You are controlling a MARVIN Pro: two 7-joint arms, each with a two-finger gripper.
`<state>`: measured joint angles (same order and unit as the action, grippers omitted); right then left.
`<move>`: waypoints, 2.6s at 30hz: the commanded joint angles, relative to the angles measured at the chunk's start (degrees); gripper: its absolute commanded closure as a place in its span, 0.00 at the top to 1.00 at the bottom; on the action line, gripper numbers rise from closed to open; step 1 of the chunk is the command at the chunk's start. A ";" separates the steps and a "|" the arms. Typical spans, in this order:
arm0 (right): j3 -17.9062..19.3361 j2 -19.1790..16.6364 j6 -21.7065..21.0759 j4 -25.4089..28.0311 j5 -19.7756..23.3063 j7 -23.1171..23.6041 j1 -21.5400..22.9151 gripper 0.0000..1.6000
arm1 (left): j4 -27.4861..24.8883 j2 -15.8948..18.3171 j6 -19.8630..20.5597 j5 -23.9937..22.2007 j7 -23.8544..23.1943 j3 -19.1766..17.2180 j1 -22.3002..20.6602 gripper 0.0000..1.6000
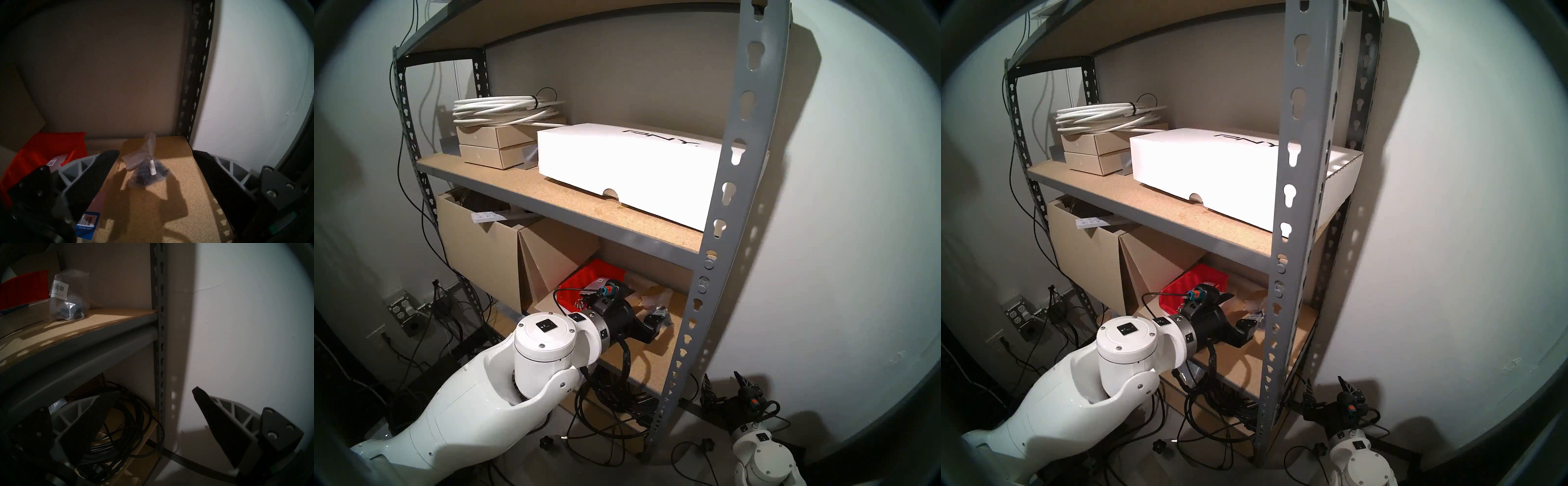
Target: Organize the rack shelf by putting things into a case
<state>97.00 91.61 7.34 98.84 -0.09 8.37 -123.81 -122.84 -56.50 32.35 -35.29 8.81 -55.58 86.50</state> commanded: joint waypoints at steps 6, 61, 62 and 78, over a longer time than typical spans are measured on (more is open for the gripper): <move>-0.01 0.03 0.09 1.02 0.02 -0.01 0.03 1.00 | 0.23 -3.23 1.98 0.15 2.25 1.77 -1.30 1.00; -0.01 0.02 0.11 0.99 0.02 -0.01 0.04 1.00 | 20.23 -13.79 4.00 3.29 4.12 8.75 -13.48 1.00; -0.01 0.02 0.11 0.99 0.02 -0.01 0.04 1.00 | 20.49 -13.94 3.96 3.38 4.23 8.84 -13.63 1.00; -0.01 0.03 0.08 1.02 0.02 -0.01 0.02 1.00 | 24.02 -14.89 3.21 5.58 5.61 10.69 -14.88 1.00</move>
<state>97.00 91.61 7.34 98.84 -0.09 8.37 -123.81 -98.78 -70.33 36.32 -30.50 14.15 -45.14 72.98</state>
